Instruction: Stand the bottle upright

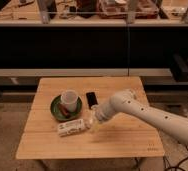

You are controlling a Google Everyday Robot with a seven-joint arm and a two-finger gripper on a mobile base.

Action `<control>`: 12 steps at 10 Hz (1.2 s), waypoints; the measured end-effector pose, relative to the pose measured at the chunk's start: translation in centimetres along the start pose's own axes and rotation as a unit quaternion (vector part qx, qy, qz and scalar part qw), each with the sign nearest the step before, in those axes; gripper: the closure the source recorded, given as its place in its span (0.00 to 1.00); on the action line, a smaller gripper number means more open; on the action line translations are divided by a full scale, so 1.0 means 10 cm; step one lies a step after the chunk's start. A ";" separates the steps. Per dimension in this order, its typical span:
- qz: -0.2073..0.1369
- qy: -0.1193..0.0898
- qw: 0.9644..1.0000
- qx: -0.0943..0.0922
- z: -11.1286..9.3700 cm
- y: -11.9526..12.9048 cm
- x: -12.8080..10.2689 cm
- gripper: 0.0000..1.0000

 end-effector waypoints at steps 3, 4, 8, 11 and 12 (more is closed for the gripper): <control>-0.007 0.001 1.000 0.005 0.13 -0.02 0.02 0.20; -0.005 0.000 1.000 0.004 0.15 -0.01 0.01 0.20; 0.000 -0.004 1.000 0.003 0.27 -0.01 -0.07 0.20; 0.001 -0.005 1.000 0.007 0.35 -0.03 -0.09 0.23; 0.001 -0.005 1.000 0.009 0.38 -0.04 -0.10 0.32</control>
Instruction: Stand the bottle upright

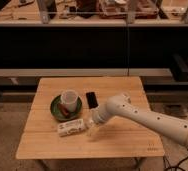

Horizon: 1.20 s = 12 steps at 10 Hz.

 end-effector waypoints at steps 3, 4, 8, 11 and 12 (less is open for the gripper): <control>0.001 0.004 1.000 0.007 0.05 -0.02 0.00 0.44; 0.000 0.006 1.000 0.009 0.06 -0.02 -0.01 0.44; 0.000 0.007 1.000 0.013 0.09 -0.02 -0.03 0.44; 0.003 0.008 1.000 0.013 0.07 -0.01 -0.06 0.51; 0.004 0.008 1.000 0.013 0.06 -0.01 -0.06 0.59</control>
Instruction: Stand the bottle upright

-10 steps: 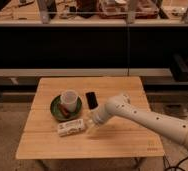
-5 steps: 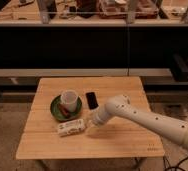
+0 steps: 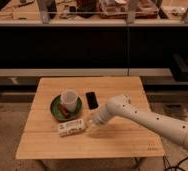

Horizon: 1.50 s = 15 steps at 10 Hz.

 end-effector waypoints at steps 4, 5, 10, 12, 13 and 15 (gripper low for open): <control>0.003 0.001 1.000 0.001 -0.01 0.00 -0.02 0.66; 0.003 0.001 1.000 0.001 -0.01 0.00 -0.02 0.66; 0.000 0.000 1.000 -0.001 -0.06 0.03 -0.01 0.66; -0.004 0.001 1.000 -0.005 -0.14 0.06 0.01 0.66; -0.008 0.001 1.000 -0.009 -0.20 0.07 0.02 0.66; -0.023 -0.001 1.000 -0.016 -0.36 0.09 0.05 0.66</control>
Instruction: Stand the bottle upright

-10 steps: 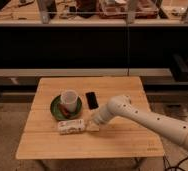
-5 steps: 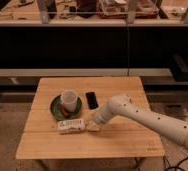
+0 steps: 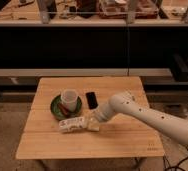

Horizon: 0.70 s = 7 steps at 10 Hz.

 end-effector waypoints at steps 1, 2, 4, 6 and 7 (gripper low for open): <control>-0.010 -0.001 1.000 -0.004 -0.11 0.01 0.02 0.66; -0.018 -0.003 1.000 -0.007 -0.19 0.01 0.04 0.66; -0.042 -0.014 0.999 -0.014 -0.45 0.01 0.07 0.66; -0.058 -0.026 0.998 -0.015 -0.61 0.00 0.09 0.66; -0.068 -0.035 0.997 -0.016 -0.73 0.00 0.09 0.66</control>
